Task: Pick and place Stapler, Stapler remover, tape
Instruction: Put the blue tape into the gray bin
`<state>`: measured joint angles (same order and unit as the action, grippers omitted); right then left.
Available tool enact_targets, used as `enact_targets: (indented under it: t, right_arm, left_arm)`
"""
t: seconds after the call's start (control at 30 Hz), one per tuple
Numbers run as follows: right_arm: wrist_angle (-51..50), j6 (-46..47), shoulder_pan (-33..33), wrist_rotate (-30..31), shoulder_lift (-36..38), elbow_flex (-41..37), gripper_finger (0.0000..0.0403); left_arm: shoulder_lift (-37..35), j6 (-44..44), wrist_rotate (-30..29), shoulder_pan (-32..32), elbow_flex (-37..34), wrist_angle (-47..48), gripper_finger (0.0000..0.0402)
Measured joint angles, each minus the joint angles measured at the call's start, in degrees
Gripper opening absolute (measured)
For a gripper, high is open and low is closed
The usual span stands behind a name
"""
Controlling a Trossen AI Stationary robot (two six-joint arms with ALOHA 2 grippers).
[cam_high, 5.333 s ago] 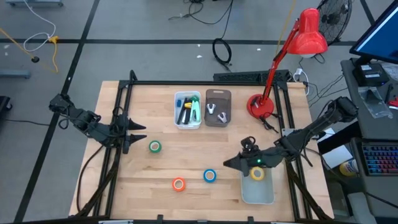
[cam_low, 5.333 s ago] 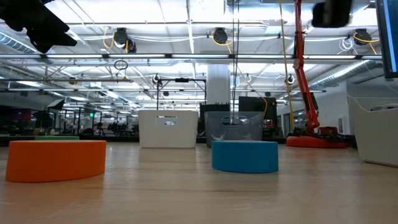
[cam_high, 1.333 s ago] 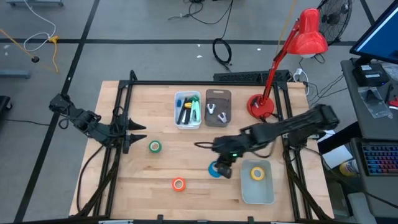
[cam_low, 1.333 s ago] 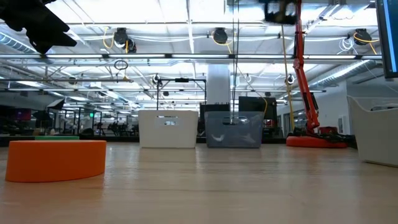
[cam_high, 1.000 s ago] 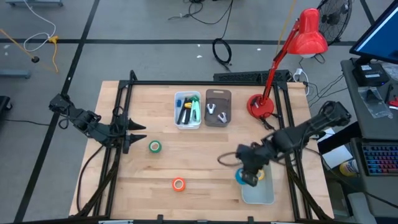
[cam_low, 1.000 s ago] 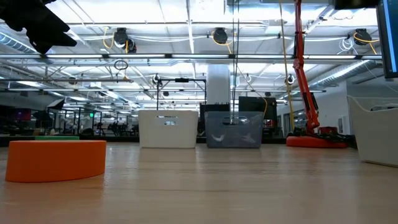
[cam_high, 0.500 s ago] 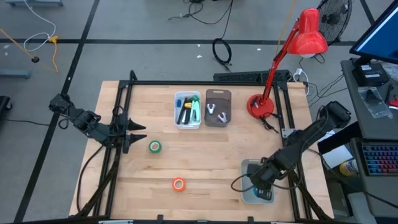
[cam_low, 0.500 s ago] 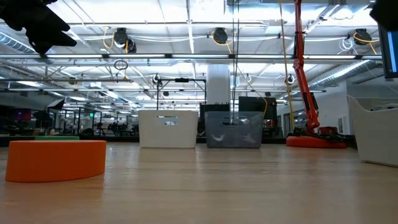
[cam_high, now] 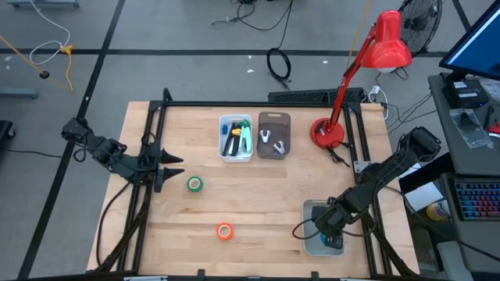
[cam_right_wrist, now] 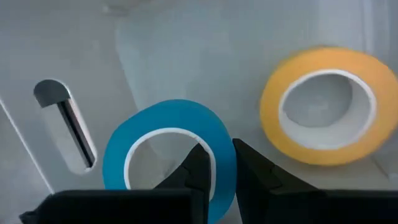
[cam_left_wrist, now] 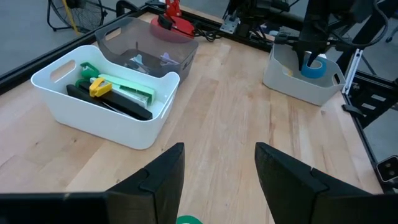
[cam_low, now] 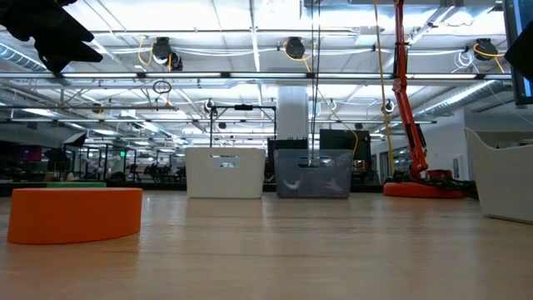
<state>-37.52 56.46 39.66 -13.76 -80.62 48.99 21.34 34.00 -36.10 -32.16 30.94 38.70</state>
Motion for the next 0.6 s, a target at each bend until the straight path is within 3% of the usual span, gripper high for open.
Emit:
enact_targets:
  t: [0.6]
  right_arm:
    - [3.3, -1.6, -0.3, 0.0, -0.1, -2.9, 0.0046]
  left_arm:
    - [0.0, -0.7, -0.5, 0.0, 0.0, 0.0, 0.0198]
